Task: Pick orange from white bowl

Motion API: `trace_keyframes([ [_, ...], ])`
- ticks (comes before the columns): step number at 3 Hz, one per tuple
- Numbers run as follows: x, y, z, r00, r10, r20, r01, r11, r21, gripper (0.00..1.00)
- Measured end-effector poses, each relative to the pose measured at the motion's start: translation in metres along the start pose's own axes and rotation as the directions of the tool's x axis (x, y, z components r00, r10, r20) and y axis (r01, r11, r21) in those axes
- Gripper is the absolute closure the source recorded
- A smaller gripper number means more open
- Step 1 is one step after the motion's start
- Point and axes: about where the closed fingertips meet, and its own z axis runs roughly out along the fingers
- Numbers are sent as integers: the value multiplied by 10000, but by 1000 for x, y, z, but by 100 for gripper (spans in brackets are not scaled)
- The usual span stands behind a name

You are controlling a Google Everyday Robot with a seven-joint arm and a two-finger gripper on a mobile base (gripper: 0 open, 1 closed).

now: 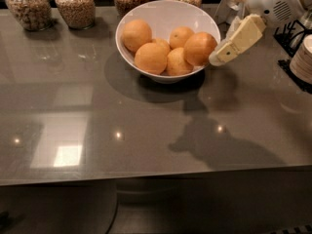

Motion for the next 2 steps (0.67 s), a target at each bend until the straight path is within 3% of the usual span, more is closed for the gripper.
trace_keyframes([
  [2, -11, -26, 53, 9968, 735, 305, -723, 9966, -390, 0],
])
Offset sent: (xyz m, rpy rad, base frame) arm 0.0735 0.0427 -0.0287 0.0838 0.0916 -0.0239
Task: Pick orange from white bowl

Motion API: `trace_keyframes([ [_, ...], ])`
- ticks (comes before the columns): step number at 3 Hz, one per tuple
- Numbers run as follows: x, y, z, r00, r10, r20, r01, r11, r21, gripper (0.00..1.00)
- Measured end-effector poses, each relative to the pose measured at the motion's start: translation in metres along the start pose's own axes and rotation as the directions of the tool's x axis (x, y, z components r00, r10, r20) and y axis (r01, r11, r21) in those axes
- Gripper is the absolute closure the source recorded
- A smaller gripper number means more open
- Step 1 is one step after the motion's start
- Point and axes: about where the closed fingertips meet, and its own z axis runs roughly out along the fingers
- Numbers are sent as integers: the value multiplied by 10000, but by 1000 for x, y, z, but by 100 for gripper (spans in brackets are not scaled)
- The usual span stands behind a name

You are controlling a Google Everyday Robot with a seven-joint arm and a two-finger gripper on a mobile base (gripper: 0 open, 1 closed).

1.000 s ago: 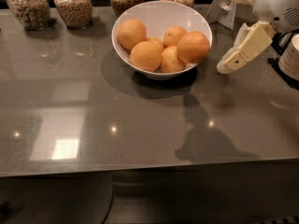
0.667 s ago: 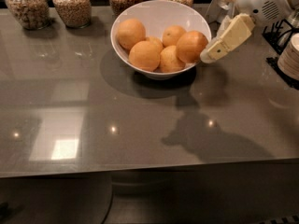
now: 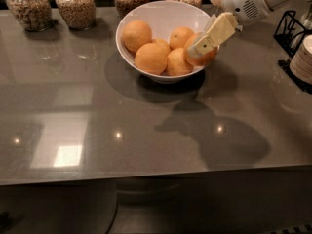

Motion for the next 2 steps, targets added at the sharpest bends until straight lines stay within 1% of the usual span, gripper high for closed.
trace_keyframes([
  [1, 8, -9, 18, 9994, 276, -208, -278, 9996, -97, 0],
  [2, 24, -19, 29, 9976, 556, -411, -562, 9983, -135, 0],
])
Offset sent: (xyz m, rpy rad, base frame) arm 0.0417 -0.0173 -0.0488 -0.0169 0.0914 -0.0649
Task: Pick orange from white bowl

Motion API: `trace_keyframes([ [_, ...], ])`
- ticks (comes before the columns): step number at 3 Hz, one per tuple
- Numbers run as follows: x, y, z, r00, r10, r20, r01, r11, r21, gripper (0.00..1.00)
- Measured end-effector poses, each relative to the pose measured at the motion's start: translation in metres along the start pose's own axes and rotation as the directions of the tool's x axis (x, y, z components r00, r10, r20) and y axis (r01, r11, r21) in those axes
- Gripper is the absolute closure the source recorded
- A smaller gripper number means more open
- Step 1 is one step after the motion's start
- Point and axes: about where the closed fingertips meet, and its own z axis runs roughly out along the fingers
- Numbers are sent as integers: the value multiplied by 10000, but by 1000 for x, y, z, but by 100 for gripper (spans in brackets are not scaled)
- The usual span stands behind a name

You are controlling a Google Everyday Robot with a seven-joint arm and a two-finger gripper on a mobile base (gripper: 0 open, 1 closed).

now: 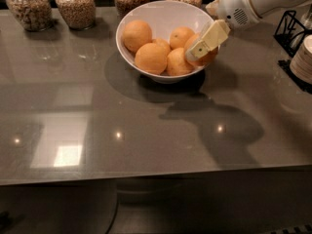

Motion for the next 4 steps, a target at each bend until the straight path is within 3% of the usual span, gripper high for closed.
trace_keyframes([
  [3, 34, -8, 30, 9980, 312, -552, -338, 9984, -456, 0],
  [4, 46, -2, 32, 9962, 372, -786, -420, 9973, -606, 19],
])
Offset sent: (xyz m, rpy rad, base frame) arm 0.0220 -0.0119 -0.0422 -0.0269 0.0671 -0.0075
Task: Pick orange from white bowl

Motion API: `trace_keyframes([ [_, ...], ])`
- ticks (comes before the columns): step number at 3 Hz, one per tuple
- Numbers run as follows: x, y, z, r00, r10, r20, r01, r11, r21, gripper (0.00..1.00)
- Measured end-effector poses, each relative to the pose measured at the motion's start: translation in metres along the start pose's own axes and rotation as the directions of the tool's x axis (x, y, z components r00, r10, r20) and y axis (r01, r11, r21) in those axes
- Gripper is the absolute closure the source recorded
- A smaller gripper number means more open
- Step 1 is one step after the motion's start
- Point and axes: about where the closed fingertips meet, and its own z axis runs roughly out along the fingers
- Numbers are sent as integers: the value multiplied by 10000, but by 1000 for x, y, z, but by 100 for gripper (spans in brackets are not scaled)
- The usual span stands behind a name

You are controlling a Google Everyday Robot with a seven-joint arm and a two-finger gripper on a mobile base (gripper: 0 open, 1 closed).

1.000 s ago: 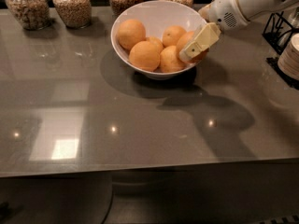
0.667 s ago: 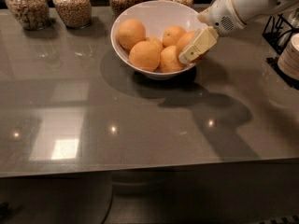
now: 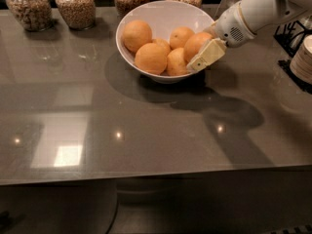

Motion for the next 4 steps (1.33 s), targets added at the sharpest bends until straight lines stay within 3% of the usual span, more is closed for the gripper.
trace_keyframes([
  [2, 11, 6, -11, 9999, 34, -166, -33, 10000, 55, 65],
  [3, 5, 12, -26, 9999, -133, 47, 133, 9998, 130, 89],
  [4, -6, 22, -47, 9973, -427, 599, 418, 9990, 160, 100],
])
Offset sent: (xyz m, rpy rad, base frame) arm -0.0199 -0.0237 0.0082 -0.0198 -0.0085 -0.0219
